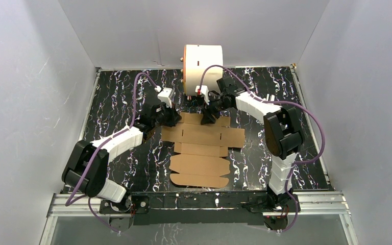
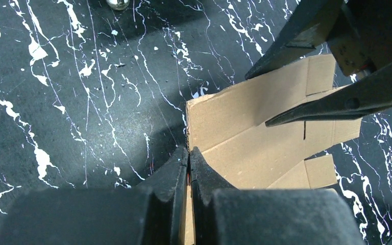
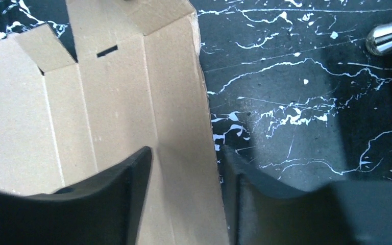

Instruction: Fold the paper box

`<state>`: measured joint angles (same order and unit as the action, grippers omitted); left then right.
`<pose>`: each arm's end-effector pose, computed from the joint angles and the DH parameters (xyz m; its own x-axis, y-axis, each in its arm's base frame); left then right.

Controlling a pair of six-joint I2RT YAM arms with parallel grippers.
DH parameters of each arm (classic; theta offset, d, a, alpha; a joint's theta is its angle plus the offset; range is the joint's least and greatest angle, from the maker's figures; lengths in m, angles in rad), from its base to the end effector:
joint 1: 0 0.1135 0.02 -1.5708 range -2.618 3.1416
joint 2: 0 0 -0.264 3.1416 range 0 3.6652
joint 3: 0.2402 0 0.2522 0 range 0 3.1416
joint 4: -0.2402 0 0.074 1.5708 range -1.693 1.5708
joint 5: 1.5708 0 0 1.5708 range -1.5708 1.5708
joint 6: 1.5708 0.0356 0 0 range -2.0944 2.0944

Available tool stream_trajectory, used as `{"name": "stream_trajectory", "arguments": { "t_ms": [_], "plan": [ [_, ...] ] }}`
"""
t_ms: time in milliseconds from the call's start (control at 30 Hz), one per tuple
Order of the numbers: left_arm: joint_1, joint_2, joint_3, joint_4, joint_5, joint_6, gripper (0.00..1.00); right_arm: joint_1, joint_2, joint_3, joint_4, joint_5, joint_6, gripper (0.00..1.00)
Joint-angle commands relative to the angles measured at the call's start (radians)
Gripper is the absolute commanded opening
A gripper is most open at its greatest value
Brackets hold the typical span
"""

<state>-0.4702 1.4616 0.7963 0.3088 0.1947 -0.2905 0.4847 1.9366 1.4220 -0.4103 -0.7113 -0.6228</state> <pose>0.2849 -0.1525 0.2339 -0.4717 -0.0755 -0.8785 0.4916 0.8046 -0.3331 0.3590 0.2153 0.2111 -0.1652 -0.5864 -0.7930 -0.9812 0.1787 0.0723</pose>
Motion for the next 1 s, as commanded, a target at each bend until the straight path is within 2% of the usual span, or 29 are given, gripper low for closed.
{"name": "stream_trajectory", "arguments": {
  "t_ms": [0,133,233,267,433,533,633,833,967],
  "plan": [
    [-0.005,-0.049,-0.008,0.049,-0.013,0.022,0.00,-0.003,0.013,0.080,-0.085,-0.083,-0.052,0.51],
    [-0.005,-0.050,-0.015,0.059,-0.011,0.015,0.01,-0.003,0.013,0.094,-0.126,-0.112,-0.070,0.41],
    [-0.005,-0.053,-0.016,0.061,-0.007,0.004,0.03,0.002,-0.005,0.094,-0.134,-0.092,-0.073,0.25],
    [-0.005,-0.056,-0.018,0.064,-0.006,-0.001,0.04,0.006,-0.014,0.093,-0.135,-0.081,-0.076,0.22],
    [-0.005,-0.067,-0.032,0.080,0.007,-0.027,0.09,0.045,-0.080,0.065,-0.109,0.009,-0.087,0.20],
    [-0.006,-0.085,-0.046,0.084,0.008,-0.046,0.14,0.067,-0.130,0.033,-0.074,0.068,-0.094,0.12],
    [-0.005,-0.118,-0.061,0.076,-0.014,-0.071,0.23,0.094,-0.191,-0.023,-0.011,0.142,-0.122,0.05],
    [-0.005,-0.213,-0.070,0.004,-0.130,-0.152,0.32,0.158,-0.285,-0.094,0.041,0.259,-0.204,0.03],
    [-0.003,-0.299,-0.074,-0.065,-0.197,-0.205,0.34,0.196,-0.305,-0.100,0.035,0.347,-0.255,0.03]
  ]
}}
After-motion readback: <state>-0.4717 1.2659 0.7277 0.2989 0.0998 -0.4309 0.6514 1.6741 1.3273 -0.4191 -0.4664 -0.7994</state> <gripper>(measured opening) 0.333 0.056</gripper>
